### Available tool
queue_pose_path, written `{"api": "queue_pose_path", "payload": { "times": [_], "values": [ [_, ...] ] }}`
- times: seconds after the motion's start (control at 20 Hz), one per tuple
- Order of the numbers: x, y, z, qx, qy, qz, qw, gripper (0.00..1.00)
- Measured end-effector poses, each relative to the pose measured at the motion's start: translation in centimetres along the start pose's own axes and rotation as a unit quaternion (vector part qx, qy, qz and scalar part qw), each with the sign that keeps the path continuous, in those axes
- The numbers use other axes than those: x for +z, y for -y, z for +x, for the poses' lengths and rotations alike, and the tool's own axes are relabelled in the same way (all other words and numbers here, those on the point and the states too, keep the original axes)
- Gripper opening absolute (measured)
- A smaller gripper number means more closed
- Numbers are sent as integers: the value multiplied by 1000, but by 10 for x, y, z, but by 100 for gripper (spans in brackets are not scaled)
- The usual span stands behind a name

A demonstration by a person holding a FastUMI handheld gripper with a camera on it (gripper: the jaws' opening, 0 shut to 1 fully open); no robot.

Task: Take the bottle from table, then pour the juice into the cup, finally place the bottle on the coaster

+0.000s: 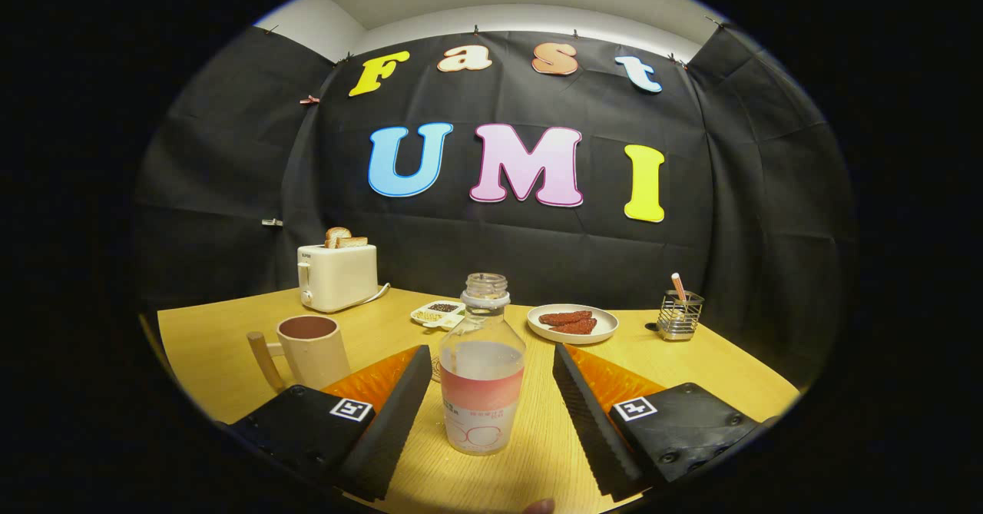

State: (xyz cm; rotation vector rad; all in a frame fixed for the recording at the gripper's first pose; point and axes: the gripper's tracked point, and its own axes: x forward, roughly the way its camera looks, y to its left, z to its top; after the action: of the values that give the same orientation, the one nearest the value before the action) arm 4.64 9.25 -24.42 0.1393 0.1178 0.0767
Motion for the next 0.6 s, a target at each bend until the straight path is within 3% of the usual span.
{"api": "queue_pose_path", "payload": {
  "times": [0.55, 0.6],
  "values": [
    [-28, -8, 21, 0, -11, 7, 1000, 96],
    [-28, -9, 22, 1, -9, 9, 1000, 90]
  ]
}}
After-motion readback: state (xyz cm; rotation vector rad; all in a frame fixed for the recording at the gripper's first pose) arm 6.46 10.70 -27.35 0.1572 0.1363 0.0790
